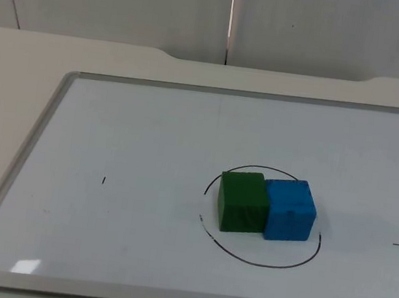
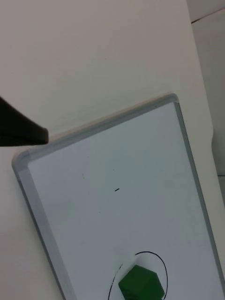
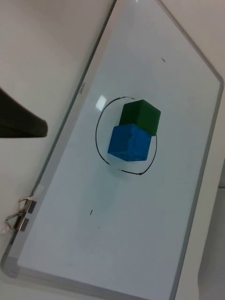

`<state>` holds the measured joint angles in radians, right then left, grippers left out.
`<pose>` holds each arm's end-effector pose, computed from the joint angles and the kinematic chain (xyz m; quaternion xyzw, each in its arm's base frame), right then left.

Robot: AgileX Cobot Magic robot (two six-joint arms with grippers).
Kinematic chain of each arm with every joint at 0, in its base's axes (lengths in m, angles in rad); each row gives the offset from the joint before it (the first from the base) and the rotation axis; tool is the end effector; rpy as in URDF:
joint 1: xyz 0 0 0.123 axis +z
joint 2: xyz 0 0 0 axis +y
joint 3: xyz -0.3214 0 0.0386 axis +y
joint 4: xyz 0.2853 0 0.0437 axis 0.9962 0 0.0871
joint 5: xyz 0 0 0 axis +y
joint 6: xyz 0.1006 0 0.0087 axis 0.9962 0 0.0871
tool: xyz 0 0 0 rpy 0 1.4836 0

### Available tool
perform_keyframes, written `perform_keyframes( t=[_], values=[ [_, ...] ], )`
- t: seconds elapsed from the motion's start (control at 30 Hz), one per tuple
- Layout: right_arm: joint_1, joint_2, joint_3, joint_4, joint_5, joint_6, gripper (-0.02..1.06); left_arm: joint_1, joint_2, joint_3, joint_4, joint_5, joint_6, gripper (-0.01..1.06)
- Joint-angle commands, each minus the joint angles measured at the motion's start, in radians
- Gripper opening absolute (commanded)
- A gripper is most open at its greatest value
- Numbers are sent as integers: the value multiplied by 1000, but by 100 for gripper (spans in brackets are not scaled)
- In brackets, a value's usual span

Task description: Push the two cubes into the marked area.

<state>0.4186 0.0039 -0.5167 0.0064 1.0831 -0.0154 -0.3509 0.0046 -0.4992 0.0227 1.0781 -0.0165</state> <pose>-0.0045 -0.0014 0.2939 -0.1844 0.8356 0.1067 0.5063 -0.0013 0.0026 0.2888 0.1425 0.8472 -0.0823 0.5052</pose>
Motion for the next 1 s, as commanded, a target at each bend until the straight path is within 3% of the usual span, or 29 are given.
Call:
perform_keyframes(
  t=[0.0, 0.5, 0.73, 0.97],
  values=[
    [-5, -4, 0, 3, -6, 0, 105, 27, -5, 6, 2, -2, 0, 105],
    [-5, -4, 0, 3, -6, 0, 105, 305, -5, 6, 2, -2, 0, 105],
    [-5, -4, 0, 3, -6, 0, 105, 354, -5, 6, 4, -2, 0, 105],
    [-15, -4, 0, 3, -6, 0, 105, 352, -5, 6, 6, -2, 0, 105]
  ],
)
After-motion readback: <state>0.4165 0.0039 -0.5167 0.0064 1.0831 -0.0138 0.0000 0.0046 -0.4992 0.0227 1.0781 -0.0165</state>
